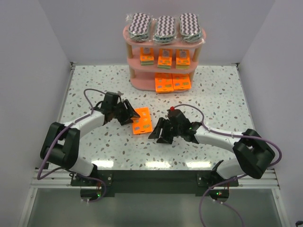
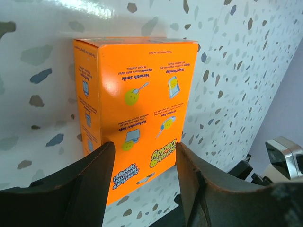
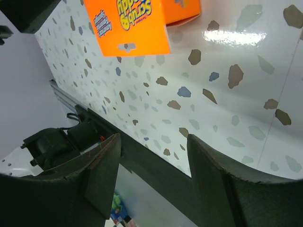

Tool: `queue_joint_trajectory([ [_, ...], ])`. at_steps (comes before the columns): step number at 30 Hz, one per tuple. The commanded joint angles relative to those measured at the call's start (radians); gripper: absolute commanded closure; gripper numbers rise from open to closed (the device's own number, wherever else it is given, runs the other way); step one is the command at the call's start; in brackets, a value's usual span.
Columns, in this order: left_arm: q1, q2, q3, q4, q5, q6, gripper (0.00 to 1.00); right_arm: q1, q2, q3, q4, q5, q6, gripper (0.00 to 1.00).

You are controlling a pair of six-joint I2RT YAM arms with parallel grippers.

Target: Place and organize the cleaning sponges onto the shelf

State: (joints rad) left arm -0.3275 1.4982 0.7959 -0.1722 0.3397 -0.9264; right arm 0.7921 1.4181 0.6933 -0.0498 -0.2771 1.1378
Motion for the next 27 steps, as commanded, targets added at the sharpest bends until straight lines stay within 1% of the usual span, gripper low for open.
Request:
queue_joint_trajectory([
  [1, 0.004, 0.077, 0.052, 0.098, 0.007, 0.054, 0.41, 0.002, -0.022, 0.031, 0.016, 0.021, -0.027, 0.39],
  [3, 0.005, 0.097, 0.072, 0.106, 0.015, 0.069, 0.43, 0.004, -0.031, 0.023, 0.013, 0.024, -0.027, 0.39],
  [5, 0.008, 0.073, 0.088, 0.106, -0.007, 0.08, 0.43, 0.002, -0.05, 0.015, 0.008, 0.029, -0.029, 0.38],
  [7, 0.011, 0.001, 0.092, 0.099, -0.066, 0.083, 0.43, 0.002, -0.061, -0.003, 0.014, 0.032, -0.027, 0.38],
  [9, 0.013, -0.078, 0.097, 0.079, -0.094, 0.074, 0.42, 0.002, -0.077, -0.018, 0.015, 0.036, -0.027, 0.38],
  [10, 0.013, -0.102, 0.101, 0.038, -0.12, 0.064, 0.42, 0.002, -0.084, -0.023, 0.008, 0.041, -0.023, 0.38],
  [12, 0.002, -0.15, 0.104, -0.021, -0.11, 0.026, 0.42, 0.002, -0.113, -0.037, 0.004, 0.058, -0.016, 0.38],
  [13, -0.008, -0.162, 0.1, -0.095, -0.091, -0.003, 0.43, 0.001, -0.123, -0.04, -0.007, 0.062, -0.015, 0.38],
  [14, -0.033, -0.173, 0.091, -0.127, -0.081, -0.018, 0.43, -0.002, -0.133, -0.04, -0.015, 0.067, -0.015, 0.38],
  [15, -0.05, -0.205, 0.072, -0.165, -0.07, -0.038, 0.43, -0.007, -0.149, -0.04, -0.033, 0.076, -0.01, 0.38],
  [16, -0.067, -0.229, 0.009, -0.174, -0.07, -0.064, 0.43, -0.008, -0.157, -0.038, -0.042, 0.081, -0.009, 0.38],
  [17, -0.097, -0.26, -0.039, -0.168, -0.071, -0.14, 0.43, -0.016, -0.165, -0.038, -0.047, 0.082, 0.002, 0.38],
  [18, -0.111, -0.327, -0.091, -0.117, -0.065, -0.182, 0.43, -0.019, -0.188, -0.04, -0.054, 0.09, 0.007, 0.38],
  [19, -0.122, -0.361, -0.197, -0.089, -0.062, -0.23, 0.43, -0.022, -0.197, -0.041, -0.061, 0.096, 0.014, 0.38],
  [20, -0.143, -0.393, -0.243, -0.058, -0.065, -0.312, 0.43, -0.03, -0.209, -0.041, -0.065, 0.101, 0.026, 0.38],
  [21, -0.153, -0.436, -0.285, -0.011, -0.07, -0.342, 0.43, -0.036, -0.22, -0.038, -0.07, 0.107, 0.028, 0.38],
  [22, -0.16, -0.45, -0.334, -0.004, -0.094, -0.389, 0.43, -0.039, -0.24, -0.034, -0.087, 0.113, 0.031, 0.38],
  [24, -0.176, -0.475, -0.365, 0.034, -0.11, -0.414, 0.43, -0.051, -0.255, -0.022, -0.104, 0.116, 0.028, 0.37],
  [27, -0.179, -0.469, -0.402, 0.156, -0.137, -0.442, 0.42, -0.065, -0.283, -0.011, -0.133, 0.115, 0.022, 0.37],
])
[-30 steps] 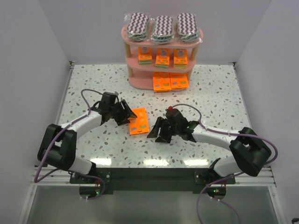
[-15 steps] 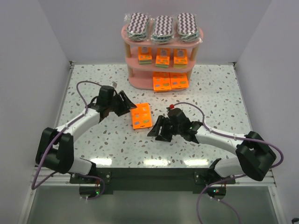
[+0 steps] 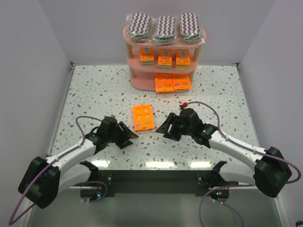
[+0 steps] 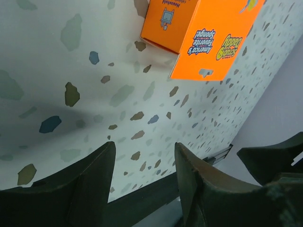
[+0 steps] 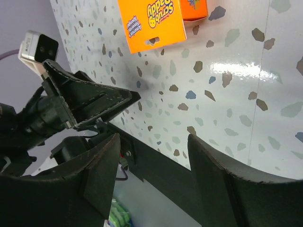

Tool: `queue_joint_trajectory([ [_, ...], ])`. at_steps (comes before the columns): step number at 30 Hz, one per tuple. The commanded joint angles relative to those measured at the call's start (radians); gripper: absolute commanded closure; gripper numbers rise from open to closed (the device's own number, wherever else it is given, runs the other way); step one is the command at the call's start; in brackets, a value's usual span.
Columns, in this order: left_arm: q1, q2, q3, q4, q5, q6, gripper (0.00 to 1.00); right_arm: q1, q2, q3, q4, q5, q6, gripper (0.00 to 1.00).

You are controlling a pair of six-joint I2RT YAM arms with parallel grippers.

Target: Place and organize the cleaning sponges onto the shelf

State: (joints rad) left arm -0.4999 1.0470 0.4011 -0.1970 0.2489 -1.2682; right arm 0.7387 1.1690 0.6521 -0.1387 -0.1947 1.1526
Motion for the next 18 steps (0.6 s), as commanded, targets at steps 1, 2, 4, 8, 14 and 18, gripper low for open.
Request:
queue_joint_trajectory([
  [1, -0.006, -0.012, -0.014, 0.223, -0.063, -0.106, 0.42, -0.015, -0.04, 0.03, -0.055, 0.031, 0.006, 0.37],
  [2, -0.006, -0.002, -0.018, 0.252, -0.069, -0.114, 0.41, -0.021, -0.054, 0.03, -0.058, 0.032, 0.007, 0.37],
  [4, -0.011, 0.05, -0.051, 0.403, -0.083, -0.166, 0.4, -0.027, -0.086, 0.008, -0.067, 0.034, 0.015, 0.37],
  [8, -0.015, 0.117, -0.077, 0.511, -0.083, -0.203, 0.4, -0.035, -0.132, -0.023, -0.078, 0.037, 0.028, 0.37],
  [14, -0.029, 0.24, -0.045, 0.568, -0.069, -0.207, 0.4, -0.067, -0.184, -0.043, -0.11, 0.035, 0.033, 0.36],
  [18, -0.029, 0.277, -0.053, 0.645, -0.105, -0.221, 0.39, -0.084, -0.215, -0.043, -0.134, 0.035, 0.03, 0.36],
])
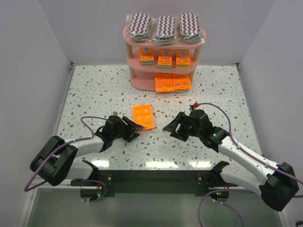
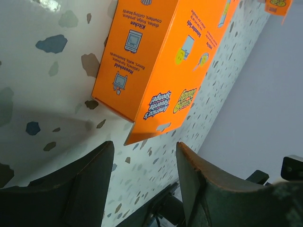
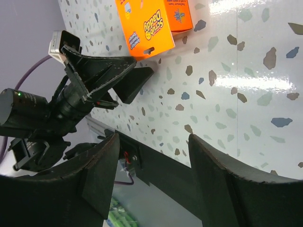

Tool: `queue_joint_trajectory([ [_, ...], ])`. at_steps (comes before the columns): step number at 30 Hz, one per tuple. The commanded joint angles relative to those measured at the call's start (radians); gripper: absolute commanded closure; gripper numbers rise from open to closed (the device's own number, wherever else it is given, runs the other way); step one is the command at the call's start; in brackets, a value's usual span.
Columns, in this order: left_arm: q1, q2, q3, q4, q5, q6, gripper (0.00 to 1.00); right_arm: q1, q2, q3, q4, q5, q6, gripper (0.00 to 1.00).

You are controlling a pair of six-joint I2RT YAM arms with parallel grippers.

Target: Place and organize the cleaning sponges onto the shelf

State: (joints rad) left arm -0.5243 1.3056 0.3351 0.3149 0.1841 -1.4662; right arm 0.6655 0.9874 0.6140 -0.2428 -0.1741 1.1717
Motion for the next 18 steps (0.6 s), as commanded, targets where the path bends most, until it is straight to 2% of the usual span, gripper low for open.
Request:
queue_joint_trajectory([
  [1, -0.005, 0.029, 0.019, 0.138, -0.044, -0.025, 0.4, -0.018, -0.036, -0.005, -0.035, 0.013, 0.009, 0.36],
  [6, -0.005, 0.104, 0.053, 0.194, -0.061, -0.02, 0.43, -0.033, -0.055, -0.01, -0.056, 0.007, 0.0, 0.36],
  [9, -0.003, 0.156, 0.073, 0.204, -0.042, -0.013, 0.5, -0.043, -0.065, -0.01, -0.065, 0.002, -0.004, 0.37],
  [12, -0.003, 0.193, 0.079, 0.197, -0.029, -0.005, 0.63, -0.055, -0.076, -0.011, -0.072, -0.002, -0.004, 0.38],
  [13, -0.003, 0.198, 0.076, 0.199, -0.029, 0.007, 0.71, -0.06, -0.078, -0.011, -0.075, -0.004, -0.007, 0.37],
  [18, 0.007, 0.21, 0.071, 0.21, -0.02, 0.055, 0.91, -0.07, -0.084, -0.016, -0.082, -0.011, -0.009, 0.38],
])
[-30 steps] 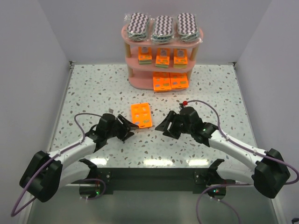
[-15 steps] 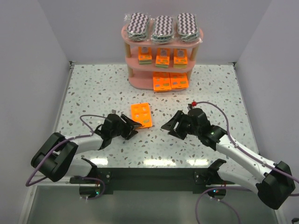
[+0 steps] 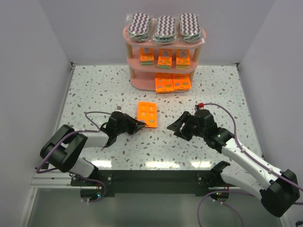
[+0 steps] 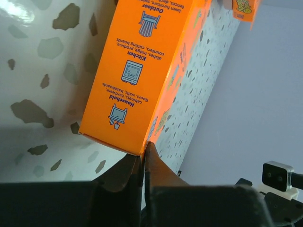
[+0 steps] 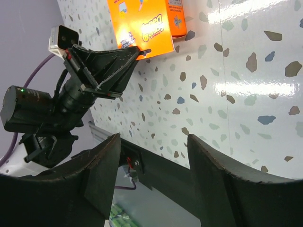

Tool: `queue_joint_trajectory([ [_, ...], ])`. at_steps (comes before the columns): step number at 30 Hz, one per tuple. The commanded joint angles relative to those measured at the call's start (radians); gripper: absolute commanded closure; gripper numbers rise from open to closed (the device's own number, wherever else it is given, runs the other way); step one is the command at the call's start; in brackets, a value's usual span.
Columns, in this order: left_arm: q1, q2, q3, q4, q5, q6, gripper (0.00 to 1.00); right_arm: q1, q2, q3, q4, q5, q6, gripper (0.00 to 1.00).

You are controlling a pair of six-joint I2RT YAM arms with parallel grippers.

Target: Place and organize the cleaning sponges onto the shelf

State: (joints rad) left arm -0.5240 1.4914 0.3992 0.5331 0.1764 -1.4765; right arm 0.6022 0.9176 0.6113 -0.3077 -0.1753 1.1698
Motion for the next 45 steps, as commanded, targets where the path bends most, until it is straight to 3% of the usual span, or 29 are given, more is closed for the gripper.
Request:
queue_joint_trajectory([
  [1, 0.009, 0.017, 0.01, -0.01, -0.015, 0.085, 0.97, -0.01, -0.017, -0.015, -0.019, -0.012, -0.01, 0.38],
  [10, 0.034, -0.151, 0.107, -0.17, -0.13, 0.202, 1.0, -0.039, -0.016, -0.024, -0.015, -0.027, -0.021, 0.39],
  [13, 0.09, -0.148, 0.136, -0.148, -0.083, 0.219, 1.0, -0.048, -0.006, -0.022, -0.004, -0.036, -0.027, 0.39],
  [24, 0.194, 0.064, 0.289, 0.034, 0.172, 0.28, 1.0, -0.085, 0.069, 0.007, 0.036, -0.078, -0.062, 0.39],
  [45, 0.231, 0.451, 0.659, 0.042, 0.248, 0.312, 1.0, -0.286, 0.136, 0.013, 0.045, -0.234, -0.163, 0.4],
])
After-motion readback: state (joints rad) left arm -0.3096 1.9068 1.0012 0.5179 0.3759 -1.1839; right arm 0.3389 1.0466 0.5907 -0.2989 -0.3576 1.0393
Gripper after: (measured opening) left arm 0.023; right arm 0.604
